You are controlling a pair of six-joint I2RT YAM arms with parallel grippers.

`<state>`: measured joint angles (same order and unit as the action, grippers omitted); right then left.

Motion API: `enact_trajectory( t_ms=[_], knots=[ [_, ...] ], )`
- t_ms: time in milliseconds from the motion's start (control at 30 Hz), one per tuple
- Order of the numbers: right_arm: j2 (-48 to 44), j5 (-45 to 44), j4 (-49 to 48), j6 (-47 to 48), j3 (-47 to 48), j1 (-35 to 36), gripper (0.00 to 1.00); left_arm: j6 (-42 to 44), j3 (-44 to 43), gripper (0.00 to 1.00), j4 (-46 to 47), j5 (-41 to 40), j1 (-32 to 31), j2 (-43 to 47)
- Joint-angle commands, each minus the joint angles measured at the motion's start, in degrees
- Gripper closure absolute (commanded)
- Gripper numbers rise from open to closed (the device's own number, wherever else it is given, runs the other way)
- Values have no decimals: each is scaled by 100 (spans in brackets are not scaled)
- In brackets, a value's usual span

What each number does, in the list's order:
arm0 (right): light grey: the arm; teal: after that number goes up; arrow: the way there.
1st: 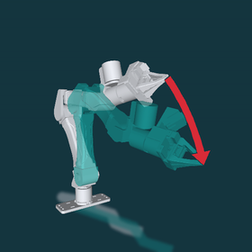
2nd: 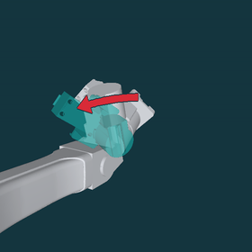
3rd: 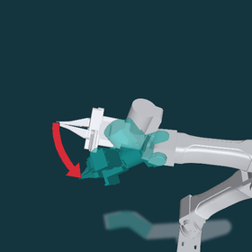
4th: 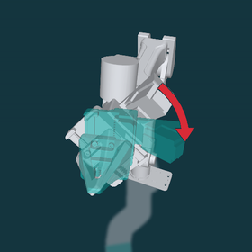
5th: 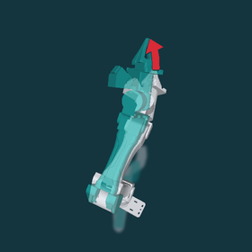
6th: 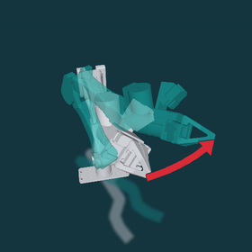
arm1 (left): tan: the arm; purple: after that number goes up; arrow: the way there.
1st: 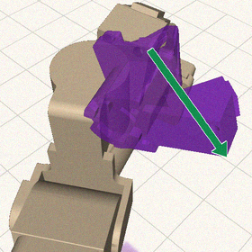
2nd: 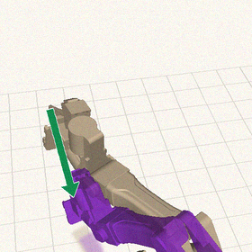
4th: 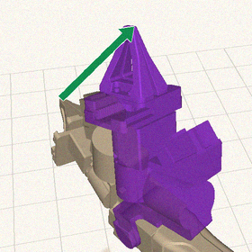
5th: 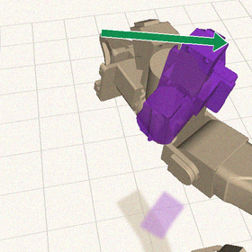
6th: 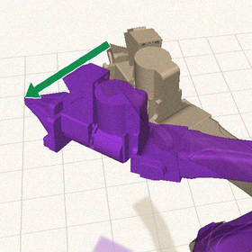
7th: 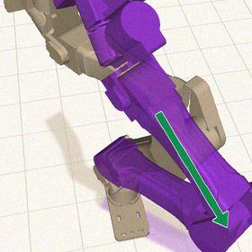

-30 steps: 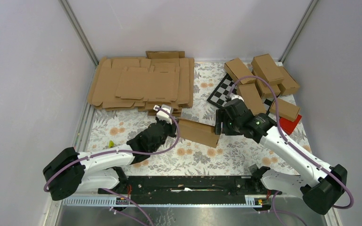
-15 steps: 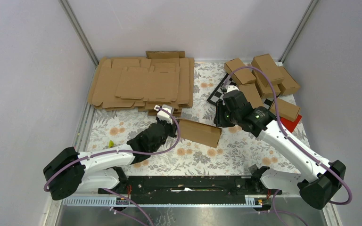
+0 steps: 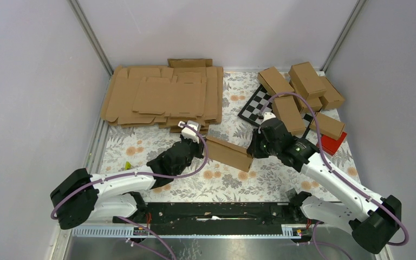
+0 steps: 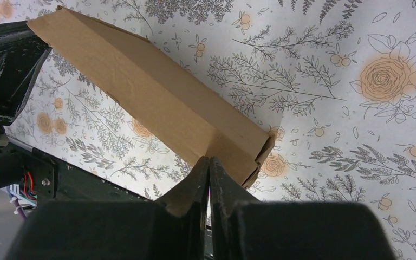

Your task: Fold the paper box

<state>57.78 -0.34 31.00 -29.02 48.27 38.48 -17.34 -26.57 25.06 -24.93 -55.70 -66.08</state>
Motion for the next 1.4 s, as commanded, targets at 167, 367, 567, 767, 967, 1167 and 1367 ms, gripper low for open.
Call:
enact_trajectory(
  t_ms=[167, 367, 567, 767, 967, 1167, 1367],
  knots=[
    [112, 63, 525, 291, 403, 53, 80, 62, -42, 100, -428, 218, -64, -141],
    [593, 174, 950, 697, 1201, 49, 60, 43, -114, 100, -625, 275, -72, -114],
    [854, 527, 564, 636, 1230, 50, 60, 56, -209, 100, -782, 300, -73, -119],
    [985, 741, 269, 586, 690, 52, 62, 40, -324, 100, -933, 330, -71, -142],
    [948, 597, 230, 638, 289, 51, 68, -50, -422, 94, -1058, 334, -73, -194],
    [978, 483, 221, 660, 169, 51, 70, -226, -681, 77, -1524, 296, -68, -149],
    [996, 447, 214, 672, 158, 49, 72, -784, -1188, 62, -2905, 86, -64, 277]
  ],
)
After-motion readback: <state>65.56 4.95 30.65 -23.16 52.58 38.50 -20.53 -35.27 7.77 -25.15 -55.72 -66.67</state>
